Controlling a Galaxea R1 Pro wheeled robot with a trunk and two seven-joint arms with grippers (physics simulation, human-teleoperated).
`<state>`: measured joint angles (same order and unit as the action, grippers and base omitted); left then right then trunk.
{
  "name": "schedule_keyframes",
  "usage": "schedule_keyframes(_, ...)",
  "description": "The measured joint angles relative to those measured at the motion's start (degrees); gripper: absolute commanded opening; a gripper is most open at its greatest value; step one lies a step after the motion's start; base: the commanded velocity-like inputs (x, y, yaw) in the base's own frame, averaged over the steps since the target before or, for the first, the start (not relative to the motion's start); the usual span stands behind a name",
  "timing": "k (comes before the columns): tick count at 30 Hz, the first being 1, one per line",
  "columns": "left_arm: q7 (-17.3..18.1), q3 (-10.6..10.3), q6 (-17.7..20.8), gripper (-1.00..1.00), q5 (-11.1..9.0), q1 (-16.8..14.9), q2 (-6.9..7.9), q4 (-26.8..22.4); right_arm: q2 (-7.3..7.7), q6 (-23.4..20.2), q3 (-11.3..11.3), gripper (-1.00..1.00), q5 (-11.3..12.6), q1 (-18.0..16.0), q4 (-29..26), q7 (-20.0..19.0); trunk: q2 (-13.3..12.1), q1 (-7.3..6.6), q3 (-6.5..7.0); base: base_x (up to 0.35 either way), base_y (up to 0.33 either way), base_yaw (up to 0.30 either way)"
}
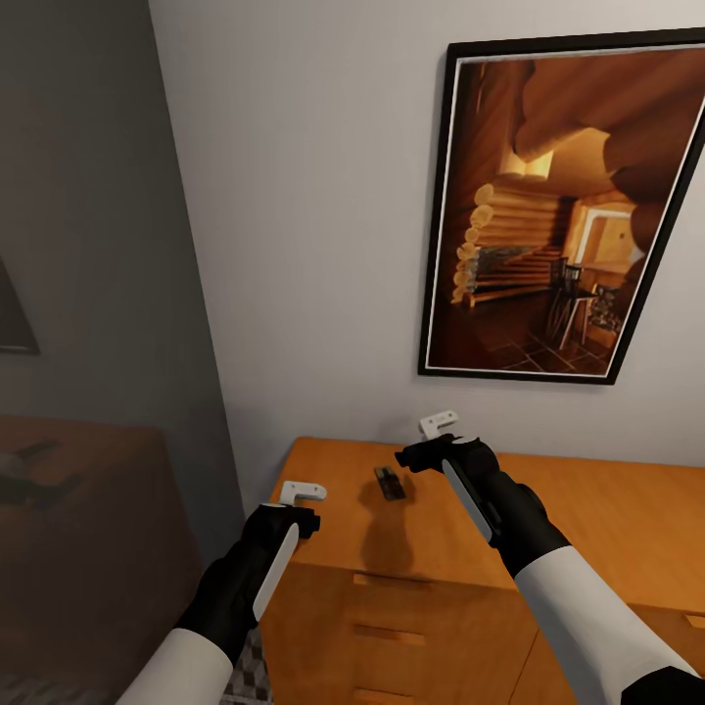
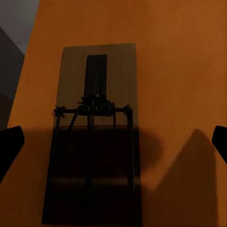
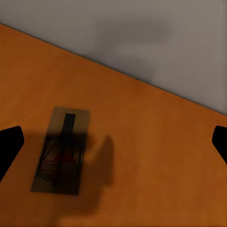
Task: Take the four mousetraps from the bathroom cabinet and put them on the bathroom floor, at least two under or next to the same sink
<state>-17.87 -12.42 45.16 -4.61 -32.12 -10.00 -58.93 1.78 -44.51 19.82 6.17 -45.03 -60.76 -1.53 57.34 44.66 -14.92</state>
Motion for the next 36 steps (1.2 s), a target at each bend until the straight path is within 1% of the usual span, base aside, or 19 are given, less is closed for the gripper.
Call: schedule_keyframes(36,0.0,0.1,0.0,1.0,0.0,0.0,0.0,0.0,0.0,0.0,0.0,1.0,0.0,0.0,0.0,0.0,0.0,0.01,-0.01,0.0,0.0,0.0)
